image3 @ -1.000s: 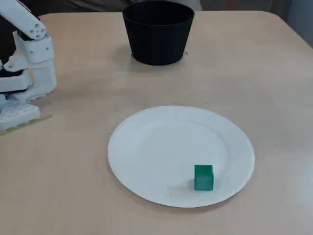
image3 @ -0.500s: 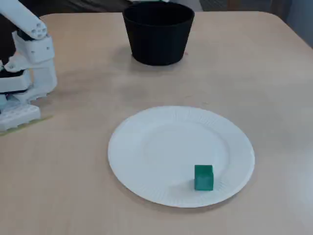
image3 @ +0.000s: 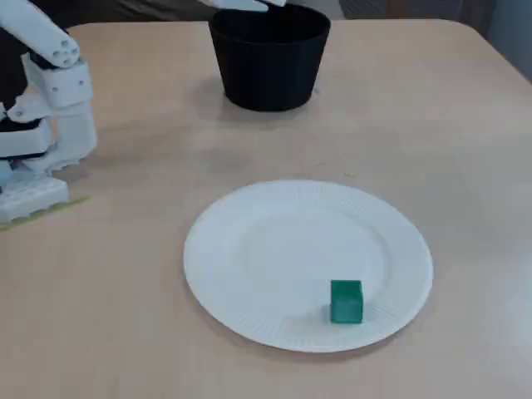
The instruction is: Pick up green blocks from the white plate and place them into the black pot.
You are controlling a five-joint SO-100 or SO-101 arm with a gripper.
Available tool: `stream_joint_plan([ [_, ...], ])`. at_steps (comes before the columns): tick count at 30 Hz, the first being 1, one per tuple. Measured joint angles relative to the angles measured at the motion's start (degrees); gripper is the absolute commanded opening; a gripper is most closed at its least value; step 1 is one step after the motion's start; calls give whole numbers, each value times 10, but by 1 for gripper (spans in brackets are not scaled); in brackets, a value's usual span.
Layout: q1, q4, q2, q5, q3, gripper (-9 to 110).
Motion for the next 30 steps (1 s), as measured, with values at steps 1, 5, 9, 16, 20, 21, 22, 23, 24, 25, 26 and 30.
stream_joint_plan([
  [1,1,0,0,1,0,-2],
  [5,43,47,18,5,0,-2],
  [9,143,136,44,-2,-26,-2],
  [16,392,301,-42,-88,-133,-2],
  [20,533,338,-129,-118,-178,-2],
  [21,557,345,-153,-125,-193,-2],
  [22,577,353,-178,-134,-213,-2],
  [23,593,365,-204,-142,-235,-2],
  [24,606,379,-236,-148,-259,-2],
  [25,615,393,-265,-155,-286,-2],
  [26,622,409,-296,-161,-315,-2],
  [30,640,462,-400,-185,-428,-2],
])
